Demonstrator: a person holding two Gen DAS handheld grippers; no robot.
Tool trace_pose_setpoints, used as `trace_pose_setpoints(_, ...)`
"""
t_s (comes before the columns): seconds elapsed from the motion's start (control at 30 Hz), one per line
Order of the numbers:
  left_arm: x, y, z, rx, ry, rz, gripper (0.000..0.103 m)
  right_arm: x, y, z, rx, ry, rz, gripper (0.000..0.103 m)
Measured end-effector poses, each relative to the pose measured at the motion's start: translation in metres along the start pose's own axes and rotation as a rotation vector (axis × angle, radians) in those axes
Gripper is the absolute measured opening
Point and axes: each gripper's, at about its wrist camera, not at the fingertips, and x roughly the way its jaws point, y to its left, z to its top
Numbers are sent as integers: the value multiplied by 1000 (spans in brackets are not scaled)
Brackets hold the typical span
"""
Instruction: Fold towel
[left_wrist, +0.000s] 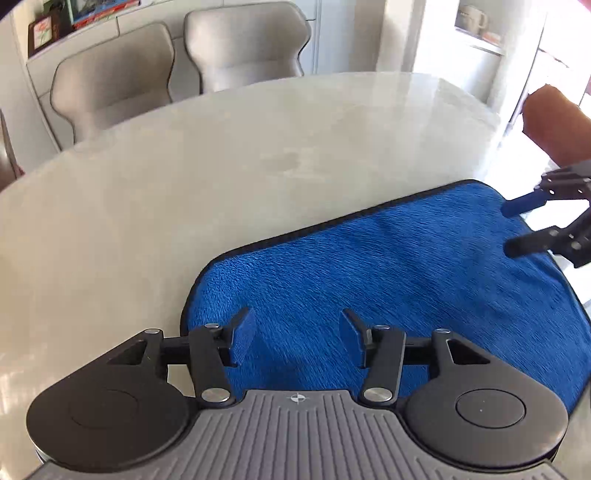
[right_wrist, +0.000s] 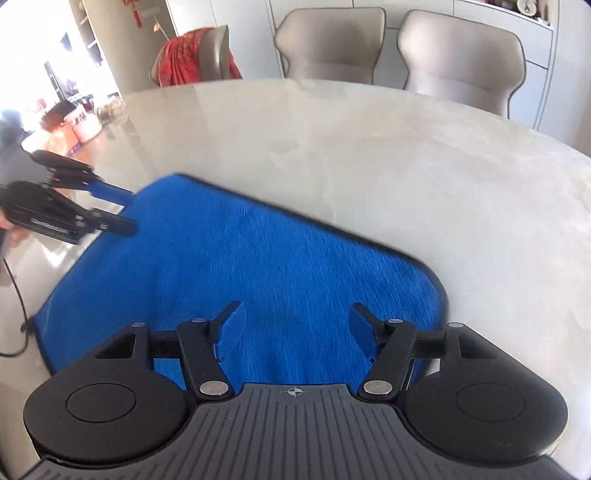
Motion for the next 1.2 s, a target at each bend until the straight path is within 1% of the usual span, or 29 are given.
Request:
trace_pose_setpoints(0.07,6,6,-2,-7,3,9,54,10,-3,5,-4,10,9,64)
trace_pose_setpoints(0.17,9,15,-3,-7,1,21,55,15,-9,4,-3,38,-13,64)
trace_pose_setpoints(0.2,9,17,-3,-3,5,32,59,16,-12,3,3,49,-23,64)
trace_pose_setpoints(0.27,14,24,-3,-9,15,46,61,15,-17,-2,9,41,-25,64)
trace_pose_setpoints(0.3,16,28,-3,-13,18,49,61,15,-17,-4,8,40,-46,64)
trace_pose_setpoints(0.37,16,34,-3,-13,18,42,59,13,-21,-11,-2,38,-117,63)
trace_pose_setpoints(0.47,15,29,2,-11,25,70,58,11,-26,-15,37,36,-144,63)
trace_pose_setpoints(0.5,13,25,6,-20,8,78,59,11,-25,-13,54,40,-160,63)
trace_pose_setpoints(0.53,10,21,10,-29,-25,64,60,10,-21,-10,62,33,-184,64)
trace_pose_setpoints(0.57,8,16,14,-38,-58,41,63,10,-15,-7,58,15,-198,64)
trace_pose_setpoints(0.6,10,9,19,-44,-81,11,64,11,-8,-5,50,-14,-187,65)
trace_pose_setpoints(0.63,16,2,23,-32,-82,-1,64,14,0,-1,49,-51,-152,65)
trace_pose_setpoints(0.73,33,-16,27,14,-63,17,64,32,22,7,62,-99,-75,65)
trace_pose_setpoints(0.83,43,-17,24,-7,-68,32,65,50,34,7,51,-101,-57,65)
trace_pose_setpoints(0.9,43,-14,20,5,-80,52,71,56,35,6,41,-108,-74,65)
trace_pose_setpoints(0.97,42,-1,16,-15,-85,83,74,55,27,3,52,-120,-114,65)
trace_pose_setpoints(1.07,41,22,4,-58,-88,89,73,44,4,-7,80,-138,-164,65)
trace_pose_setpoints(1.13,39,26,3,-43,-90,83,70,37,-10,-17,95,-135,-218,65)
trace_pose_setpoints(1.2,36,24,2,-32,-88,87,69,30,-17,-20,120,-130,-240,61)
